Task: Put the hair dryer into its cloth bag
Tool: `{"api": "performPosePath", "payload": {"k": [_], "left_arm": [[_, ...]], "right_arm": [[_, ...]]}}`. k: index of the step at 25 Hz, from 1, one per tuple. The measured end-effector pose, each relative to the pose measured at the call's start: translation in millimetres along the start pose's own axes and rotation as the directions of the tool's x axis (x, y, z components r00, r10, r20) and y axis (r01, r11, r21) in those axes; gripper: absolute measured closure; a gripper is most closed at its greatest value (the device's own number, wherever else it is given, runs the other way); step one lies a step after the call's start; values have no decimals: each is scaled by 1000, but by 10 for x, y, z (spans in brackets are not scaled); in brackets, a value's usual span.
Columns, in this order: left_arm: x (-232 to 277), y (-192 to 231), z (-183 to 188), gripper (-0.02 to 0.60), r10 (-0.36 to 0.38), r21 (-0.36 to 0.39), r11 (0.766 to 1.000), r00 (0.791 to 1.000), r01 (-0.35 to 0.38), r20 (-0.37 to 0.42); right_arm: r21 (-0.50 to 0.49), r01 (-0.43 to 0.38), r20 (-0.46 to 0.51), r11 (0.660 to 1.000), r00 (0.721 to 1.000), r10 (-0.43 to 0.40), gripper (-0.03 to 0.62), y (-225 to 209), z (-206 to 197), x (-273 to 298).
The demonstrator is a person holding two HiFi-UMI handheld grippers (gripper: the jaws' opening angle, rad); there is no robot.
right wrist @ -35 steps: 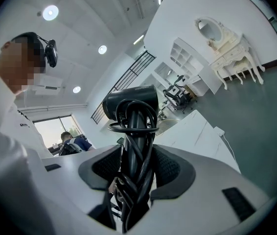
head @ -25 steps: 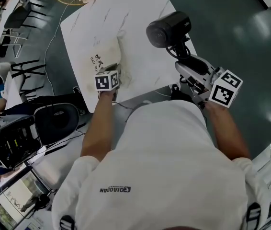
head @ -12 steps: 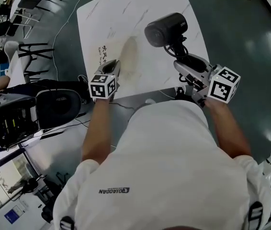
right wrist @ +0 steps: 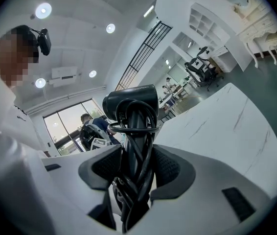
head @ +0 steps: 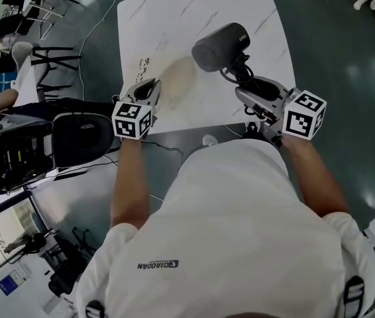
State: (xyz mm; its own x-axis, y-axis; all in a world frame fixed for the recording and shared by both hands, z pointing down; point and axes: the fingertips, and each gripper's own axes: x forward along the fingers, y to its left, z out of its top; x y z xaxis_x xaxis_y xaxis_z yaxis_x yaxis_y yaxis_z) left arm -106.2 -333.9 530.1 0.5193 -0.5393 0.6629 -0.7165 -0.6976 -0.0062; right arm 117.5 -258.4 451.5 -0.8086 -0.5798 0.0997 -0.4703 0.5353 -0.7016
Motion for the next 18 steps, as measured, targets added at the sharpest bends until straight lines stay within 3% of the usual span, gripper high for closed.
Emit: {"api": "performPosePath", "payload": {"k": [9, 14, 18], "left_arm": [[-21, -220, 431, 532, -54, 70, 996, 995, 48, 84], [106, -343, 759, 532, -97, 129, 988, 987, 81, 126], [194, -532, 877, 532, -140, 203, 972, 983, 115, 115]], "right_arm": [[36, 17, -215, 999, 976, -9, 381, -264, -655, 90], [80, 18, -285, 997, 959, 5, 381, -383, -894, 113], [99, 34, -324, 995, 946, 0, 381, -461, -996, 113]]}}
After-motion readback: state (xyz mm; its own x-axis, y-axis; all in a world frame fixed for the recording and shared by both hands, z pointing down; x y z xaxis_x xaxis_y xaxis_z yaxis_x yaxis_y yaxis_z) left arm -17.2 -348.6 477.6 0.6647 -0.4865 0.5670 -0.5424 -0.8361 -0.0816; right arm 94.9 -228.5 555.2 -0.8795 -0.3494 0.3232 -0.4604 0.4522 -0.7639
